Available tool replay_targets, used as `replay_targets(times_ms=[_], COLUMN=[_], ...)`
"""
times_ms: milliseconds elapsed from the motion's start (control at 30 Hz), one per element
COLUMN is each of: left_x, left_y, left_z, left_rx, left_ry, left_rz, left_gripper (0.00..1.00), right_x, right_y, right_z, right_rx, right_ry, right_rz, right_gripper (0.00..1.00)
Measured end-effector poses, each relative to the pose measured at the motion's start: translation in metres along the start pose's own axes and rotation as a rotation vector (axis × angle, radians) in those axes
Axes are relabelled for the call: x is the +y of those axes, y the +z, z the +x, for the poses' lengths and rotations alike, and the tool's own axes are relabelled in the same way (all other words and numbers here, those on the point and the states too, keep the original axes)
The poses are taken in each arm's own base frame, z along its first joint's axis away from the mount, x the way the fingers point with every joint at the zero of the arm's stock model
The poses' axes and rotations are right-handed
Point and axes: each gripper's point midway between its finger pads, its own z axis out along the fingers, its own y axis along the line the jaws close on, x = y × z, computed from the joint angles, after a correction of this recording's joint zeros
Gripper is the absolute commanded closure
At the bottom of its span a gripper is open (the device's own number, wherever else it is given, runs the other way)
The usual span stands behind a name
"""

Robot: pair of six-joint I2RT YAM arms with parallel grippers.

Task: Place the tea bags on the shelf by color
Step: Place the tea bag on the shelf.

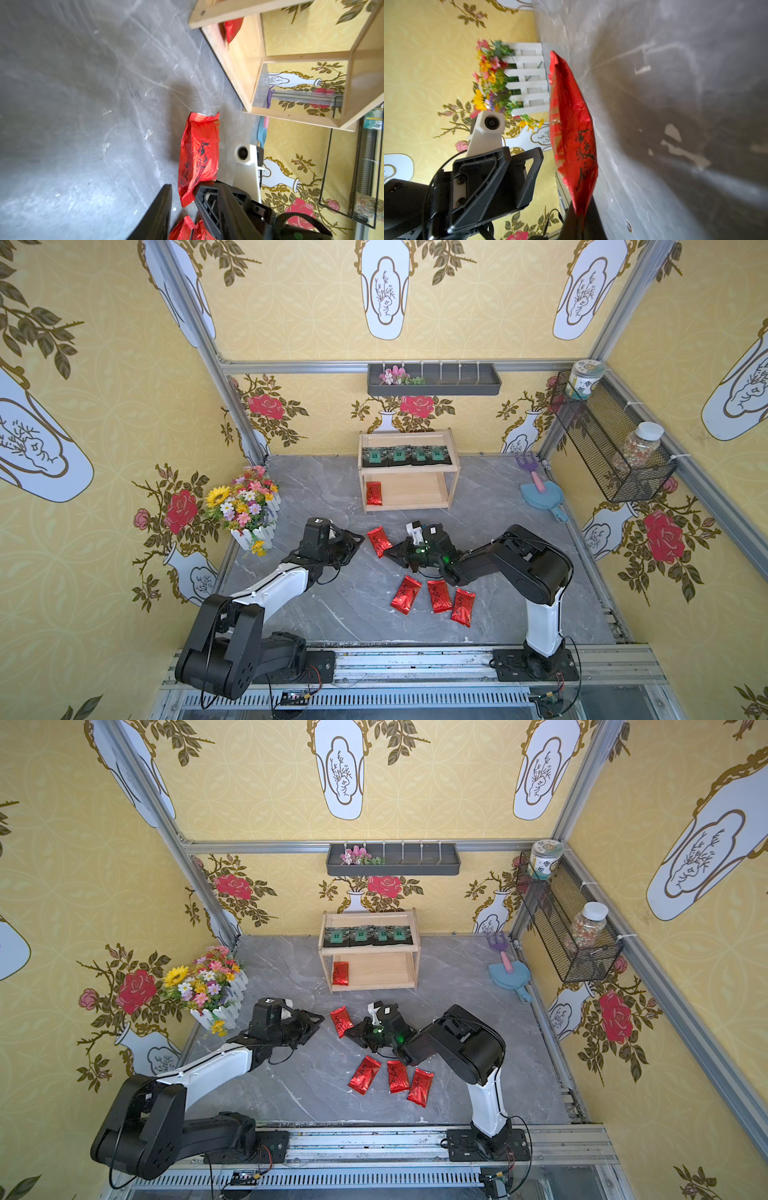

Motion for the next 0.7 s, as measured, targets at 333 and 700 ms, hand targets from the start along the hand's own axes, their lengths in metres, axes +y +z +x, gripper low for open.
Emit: replay_targets(times_ms=[333, 700], left_x=[-0.019, -0.022], left_y=[-0.011, -0.001], left_z=[-0.024, -0.021], left_rx=[-0.042, 0.016], left_ry=[0.032, 0.023], left_rz=[0.019, 0.038], left_gripper=[0.58, 0.58], right_x=[0.042, 0.052], right_y=[0.008, 0.018], right_z=[-0.058, -0.129], right_rx=[-0.234, -0.356], right_ry=[0.01, -0.035], right_rz=[-0.113, -0.077], right_gripper=[1.0, 1.0])
